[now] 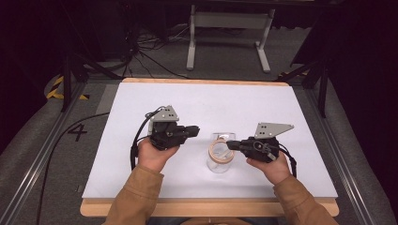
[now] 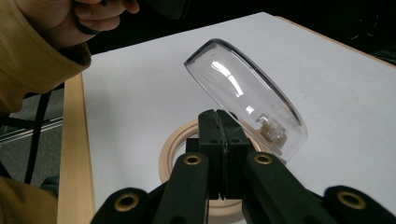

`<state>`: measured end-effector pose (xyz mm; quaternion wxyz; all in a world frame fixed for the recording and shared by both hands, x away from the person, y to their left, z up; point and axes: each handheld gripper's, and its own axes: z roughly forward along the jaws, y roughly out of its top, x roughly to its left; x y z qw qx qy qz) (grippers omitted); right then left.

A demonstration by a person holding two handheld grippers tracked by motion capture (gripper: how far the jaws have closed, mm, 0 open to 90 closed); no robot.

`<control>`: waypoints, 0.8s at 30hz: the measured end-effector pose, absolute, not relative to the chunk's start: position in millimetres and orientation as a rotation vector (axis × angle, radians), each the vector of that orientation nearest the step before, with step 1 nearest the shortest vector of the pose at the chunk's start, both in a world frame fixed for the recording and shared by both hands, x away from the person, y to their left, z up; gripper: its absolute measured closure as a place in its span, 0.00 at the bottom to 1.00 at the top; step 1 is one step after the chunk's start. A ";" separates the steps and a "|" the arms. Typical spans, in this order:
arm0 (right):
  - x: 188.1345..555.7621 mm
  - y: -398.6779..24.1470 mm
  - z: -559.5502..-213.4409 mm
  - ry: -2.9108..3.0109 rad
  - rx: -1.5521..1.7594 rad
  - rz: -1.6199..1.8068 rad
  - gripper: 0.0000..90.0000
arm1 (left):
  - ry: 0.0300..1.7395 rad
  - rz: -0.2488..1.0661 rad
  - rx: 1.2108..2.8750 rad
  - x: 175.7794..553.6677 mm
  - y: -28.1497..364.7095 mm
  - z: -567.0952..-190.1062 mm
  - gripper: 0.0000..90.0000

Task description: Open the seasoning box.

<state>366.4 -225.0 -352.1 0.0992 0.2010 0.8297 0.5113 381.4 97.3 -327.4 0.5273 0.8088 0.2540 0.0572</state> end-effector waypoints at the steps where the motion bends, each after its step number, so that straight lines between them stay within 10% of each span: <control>1: 368.2 -224.7 -351.5 2.453 0.592 1.512 1.00 | 0.618 0.140 1.934 380.1 99.9 -327.6 0.93; 24: 405.8 -232.1 -356.3 2.417 0.700 1.578 1.00 | 0.736 0.185 1.901 370.0 136.7 -337.3 0.92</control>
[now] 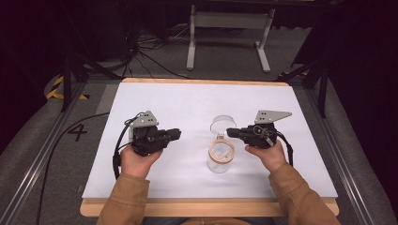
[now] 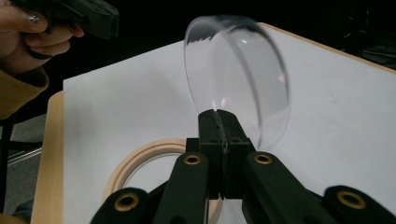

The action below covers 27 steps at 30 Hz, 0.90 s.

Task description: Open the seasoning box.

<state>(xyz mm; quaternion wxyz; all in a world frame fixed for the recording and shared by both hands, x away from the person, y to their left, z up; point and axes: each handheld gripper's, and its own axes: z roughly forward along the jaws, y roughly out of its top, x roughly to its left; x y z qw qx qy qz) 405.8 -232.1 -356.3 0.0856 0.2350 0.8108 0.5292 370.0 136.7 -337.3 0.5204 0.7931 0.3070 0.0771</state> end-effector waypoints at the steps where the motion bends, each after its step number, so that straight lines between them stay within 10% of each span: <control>1: 407.6 -232.9 -357.6 2.414 0.711 1.575 1.00 | 0.737 0.188 1.899 370.1 137.2 -337.6 0.92; 27: 391.8 -283.0 -325.7 2.245 0.754 1.560 0.99 | 0.797 0.302 1.913 382.0 142.1 -337.2 0.82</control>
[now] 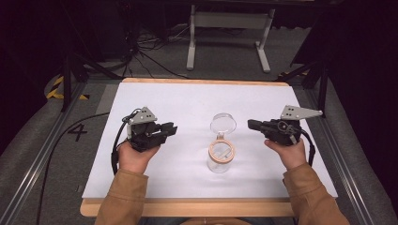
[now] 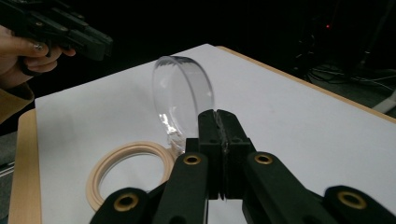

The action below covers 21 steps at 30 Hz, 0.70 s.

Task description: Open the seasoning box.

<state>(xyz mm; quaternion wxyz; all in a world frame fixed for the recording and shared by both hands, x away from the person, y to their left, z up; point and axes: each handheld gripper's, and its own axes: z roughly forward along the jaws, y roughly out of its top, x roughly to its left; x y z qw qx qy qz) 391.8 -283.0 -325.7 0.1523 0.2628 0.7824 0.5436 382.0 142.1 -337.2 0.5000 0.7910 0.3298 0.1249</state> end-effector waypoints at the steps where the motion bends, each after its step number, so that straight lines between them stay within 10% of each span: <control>1: 392.1 -286.5 -325.5 2.240 0.765 1.560 0.99 | 0.806 0.305 1.915 383.7 143.3 -338.2 0.82; 21: 404.9 -352.1 -345.3 2.119 1.062 1.287 0.96 | 0.986 0.358 1.917 413.5 170.0 -377.1 0.78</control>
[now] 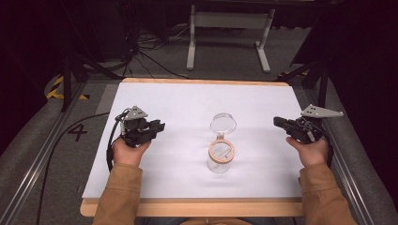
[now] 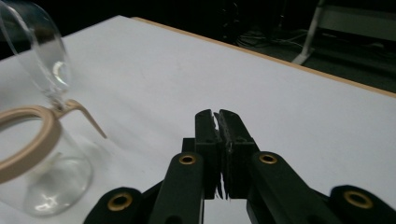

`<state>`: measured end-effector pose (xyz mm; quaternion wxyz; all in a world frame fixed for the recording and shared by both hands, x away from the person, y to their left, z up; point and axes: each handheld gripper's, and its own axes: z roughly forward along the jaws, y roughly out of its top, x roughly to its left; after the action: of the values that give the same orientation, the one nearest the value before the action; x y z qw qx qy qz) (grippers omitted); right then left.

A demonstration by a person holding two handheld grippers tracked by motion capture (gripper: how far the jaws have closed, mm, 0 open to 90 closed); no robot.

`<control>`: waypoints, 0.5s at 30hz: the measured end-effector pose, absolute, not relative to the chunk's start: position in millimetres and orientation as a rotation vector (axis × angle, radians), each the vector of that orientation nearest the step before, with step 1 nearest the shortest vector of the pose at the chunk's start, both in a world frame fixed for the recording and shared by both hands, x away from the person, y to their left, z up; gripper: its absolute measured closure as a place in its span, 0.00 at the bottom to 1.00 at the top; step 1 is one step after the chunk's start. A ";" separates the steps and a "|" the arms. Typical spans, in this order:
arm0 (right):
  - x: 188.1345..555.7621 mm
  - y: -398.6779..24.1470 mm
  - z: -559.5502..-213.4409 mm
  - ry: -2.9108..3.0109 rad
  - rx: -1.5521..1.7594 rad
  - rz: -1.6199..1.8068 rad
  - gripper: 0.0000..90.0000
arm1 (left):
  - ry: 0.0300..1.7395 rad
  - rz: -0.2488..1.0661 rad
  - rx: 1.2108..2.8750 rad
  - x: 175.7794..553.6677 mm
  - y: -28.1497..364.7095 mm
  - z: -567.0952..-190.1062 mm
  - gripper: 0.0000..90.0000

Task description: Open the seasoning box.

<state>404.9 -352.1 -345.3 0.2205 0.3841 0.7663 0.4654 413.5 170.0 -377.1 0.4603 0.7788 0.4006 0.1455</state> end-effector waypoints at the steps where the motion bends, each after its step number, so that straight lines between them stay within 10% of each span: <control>1: 406.9 -353.2 -348.6 2.122 1.068 1.265 0.96 | 0.991 0.365 1.924 414.0 169.9 -378.8 0.78; 15: 425.1 -354.4 -383.6 2.219 1.177 1.155 0.94 | 1.033 0.343 1.998 425.7 169.4 -406.4 0.77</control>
<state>425.1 -354.4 -383.6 0.1874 0.4181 0.7885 0.4102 425.7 169.4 -406.4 0.4199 0.7970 0.4120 0.1367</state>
